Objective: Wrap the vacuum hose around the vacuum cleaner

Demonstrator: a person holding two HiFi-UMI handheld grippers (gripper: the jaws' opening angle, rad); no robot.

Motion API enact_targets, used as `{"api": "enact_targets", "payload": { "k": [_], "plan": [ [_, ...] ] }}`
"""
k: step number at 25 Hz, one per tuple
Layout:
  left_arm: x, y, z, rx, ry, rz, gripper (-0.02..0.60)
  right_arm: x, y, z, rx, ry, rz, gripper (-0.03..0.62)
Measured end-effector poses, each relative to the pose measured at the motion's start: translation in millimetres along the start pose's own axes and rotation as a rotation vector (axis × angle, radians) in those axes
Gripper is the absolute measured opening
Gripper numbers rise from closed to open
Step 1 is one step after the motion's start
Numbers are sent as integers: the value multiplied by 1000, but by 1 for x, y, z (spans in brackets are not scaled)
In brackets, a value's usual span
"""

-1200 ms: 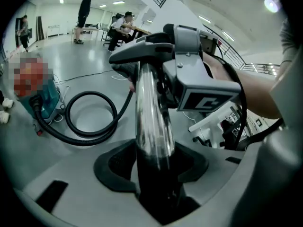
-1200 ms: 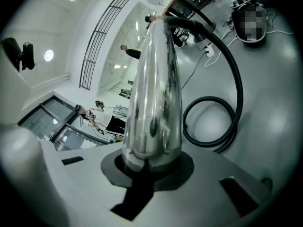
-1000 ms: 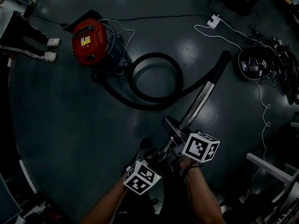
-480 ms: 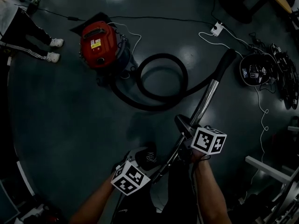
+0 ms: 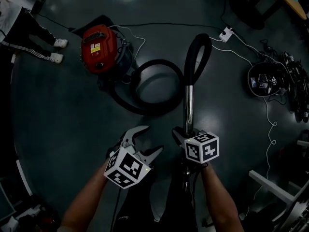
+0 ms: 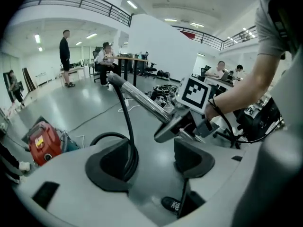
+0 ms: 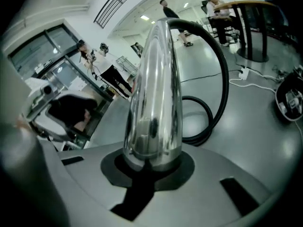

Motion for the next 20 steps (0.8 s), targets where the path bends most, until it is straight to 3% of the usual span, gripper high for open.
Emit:
{"api": "enact_targets", "payload": {
  "k": [6,10,15,20],
  "plan": [
    [25,-74,-24,-4,-139,-107,303,-36,9,12,113,-40,276,52],
    [23,-109,-45,6,-175,-110,302,-60,18,25,184,-69,454,52],
    [22,-128,-67,70,-221,-190,302,-93,21,37,295,-58,734,52],
    [20,-120,-87,148,-184,-226,302,-121,23,37,397,-49,962,52]
  ]
}}
Point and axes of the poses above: the fingertips, and each gripper's own axes: z backward along the fingers, x to its left, y out of its underside, the point moved 2 cm from there along z, backward along the fingers, and after that the axes turned 8 degrees about y, right-handed, at the moved point
